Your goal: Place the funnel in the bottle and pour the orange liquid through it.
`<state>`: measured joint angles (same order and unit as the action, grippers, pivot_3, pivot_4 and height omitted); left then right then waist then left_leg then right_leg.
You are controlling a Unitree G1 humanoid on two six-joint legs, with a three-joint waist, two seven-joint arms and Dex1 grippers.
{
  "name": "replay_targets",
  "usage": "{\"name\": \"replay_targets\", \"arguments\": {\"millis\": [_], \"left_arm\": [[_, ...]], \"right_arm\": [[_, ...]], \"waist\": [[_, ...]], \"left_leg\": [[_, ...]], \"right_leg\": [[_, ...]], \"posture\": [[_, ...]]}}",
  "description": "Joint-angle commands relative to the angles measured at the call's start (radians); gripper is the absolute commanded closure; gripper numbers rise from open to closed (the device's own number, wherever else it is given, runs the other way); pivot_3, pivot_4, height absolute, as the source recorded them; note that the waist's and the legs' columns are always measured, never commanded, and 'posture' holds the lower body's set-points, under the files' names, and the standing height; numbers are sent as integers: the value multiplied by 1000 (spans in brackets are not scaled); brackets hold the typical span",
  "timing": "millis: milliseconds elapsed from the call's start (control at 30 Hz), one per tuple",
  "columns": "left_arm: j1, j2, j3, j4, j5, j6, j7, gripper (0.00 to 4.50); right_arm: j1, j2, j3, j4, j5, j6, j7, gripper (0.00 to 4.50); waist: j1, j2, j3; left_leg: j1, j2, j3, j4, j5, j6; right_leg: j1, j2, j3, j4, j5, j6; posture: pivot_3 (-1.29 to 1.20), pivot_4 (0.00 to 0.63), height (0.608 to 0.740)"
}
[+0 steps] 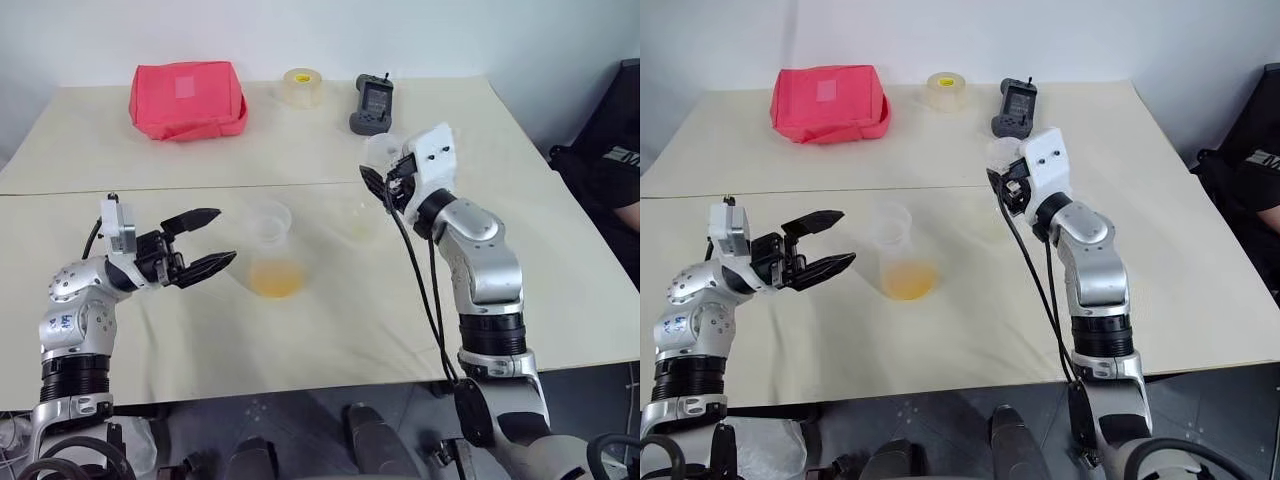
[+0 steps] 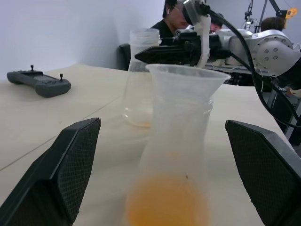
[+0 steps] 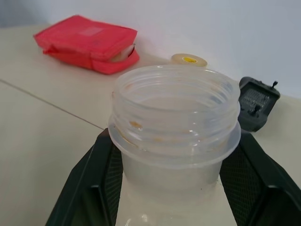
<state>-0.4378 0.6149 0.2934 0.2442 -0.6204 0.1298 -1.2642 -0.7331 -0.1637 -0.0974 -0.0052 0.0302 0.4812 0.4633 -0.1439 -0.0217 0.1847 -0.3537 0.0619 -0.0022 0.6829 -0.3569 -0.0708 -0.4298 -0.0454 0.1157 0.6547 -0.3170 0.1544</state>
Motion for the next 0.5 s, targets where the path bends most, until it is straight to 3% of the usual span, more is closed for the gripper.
{"name": "replay_targets", "arguments": {"millis": [33,167,367,500], "left_arm": [[12,14,22,-37,-15,1,6,0],[18,15,23,-43,-17,3,10,0],[22,13,18,-48,-15,4,10,0],[21,10,15,-48,-16,5,8,0]], "right_arm": [[15,-3,-4,-22,37,-41,-21,2066],[39,3,-4,-26,73,-40,-29,2066],[83,-20,22,-61,99,-47,-19,99],[94,-35,32,-109,98,-63,-34,42]], "waist": [[2,0,0],[3,0,0],[5,0,0],[6,0,0]], "left_leg": [[0,0,0,0,0,0],[0,0,0,0,0,0],[0,0,0,0,0,0],[-1,0,0,0,-2,3]], "right_leg": [[0,0,0,0,0,0],[0,0,0,-1,0,0],[0,0,-1,-1,0,0],[0,0,0,-2,0,0]], "posture": [[0,150,740],[0,150,740],[0,150,740],[0,150,740]]}}
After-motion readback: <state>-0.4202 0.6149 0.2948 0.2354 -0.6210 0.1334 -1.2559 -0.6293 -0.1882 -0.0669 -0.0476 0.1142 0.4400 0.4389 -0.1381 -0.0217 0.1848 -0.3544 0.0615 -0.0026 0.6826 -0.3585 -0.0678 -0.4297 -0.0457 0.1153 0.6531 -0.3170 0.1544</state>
